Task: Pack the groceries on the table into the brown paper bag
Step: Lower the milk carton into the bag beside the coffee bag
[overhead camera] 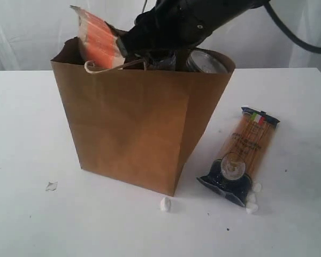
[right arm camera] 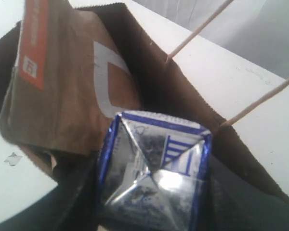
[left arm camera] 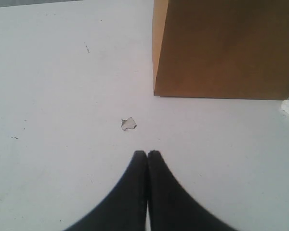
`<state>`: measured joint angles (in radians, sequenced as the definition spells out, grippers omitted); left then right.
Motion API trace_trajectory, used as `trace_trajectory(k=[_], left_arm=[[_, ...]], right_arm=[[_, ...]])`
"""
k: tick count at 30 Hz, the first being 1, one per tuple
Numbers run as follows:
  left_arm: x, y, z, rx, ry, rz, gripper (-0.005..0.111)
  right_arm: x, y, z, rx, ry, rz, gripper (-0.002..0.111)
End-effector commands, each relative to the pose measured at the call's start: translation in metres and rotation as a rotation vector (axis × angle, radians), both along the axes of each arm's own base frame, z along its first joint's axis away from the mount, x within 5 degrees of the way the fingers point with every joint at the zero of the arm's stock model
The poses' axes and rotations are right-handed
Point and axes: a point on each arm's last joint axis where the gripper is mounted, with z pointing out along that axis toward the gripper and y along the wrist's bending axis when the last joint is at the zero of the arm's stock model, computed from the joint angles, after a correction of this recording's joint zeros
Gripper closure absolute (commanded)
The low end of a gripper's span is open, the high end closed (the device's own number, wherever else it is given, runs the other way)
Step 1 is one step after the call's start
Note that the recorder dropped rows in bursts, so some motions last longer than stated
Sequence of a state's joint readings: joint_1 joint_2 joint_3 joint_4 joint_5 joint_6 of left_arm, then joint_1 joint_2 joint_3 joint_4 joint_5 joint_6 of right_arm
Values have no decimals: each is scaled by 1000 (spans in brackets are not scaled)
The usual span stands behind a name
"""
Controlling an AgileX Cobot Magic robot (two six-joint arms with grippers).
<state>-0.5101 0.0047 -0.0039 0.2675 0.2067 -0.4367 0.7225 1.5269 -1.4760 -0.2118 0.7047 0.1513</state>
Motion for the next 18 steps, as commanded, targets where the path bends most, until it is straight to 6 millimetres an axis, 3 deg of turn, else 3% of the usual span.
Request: trace_trajectory(k=[1,11,18], left_arm=[[0,0,-1,-4,6,2,106],[0,0,-1,-4,6,2,106],[0,0,-1,-4,6,2,106]], right_arm=[[4,-10,3,3,1,-38,108],[-3,0,0,95,102,26,108],[8,8,-22,64,173,14,108]])
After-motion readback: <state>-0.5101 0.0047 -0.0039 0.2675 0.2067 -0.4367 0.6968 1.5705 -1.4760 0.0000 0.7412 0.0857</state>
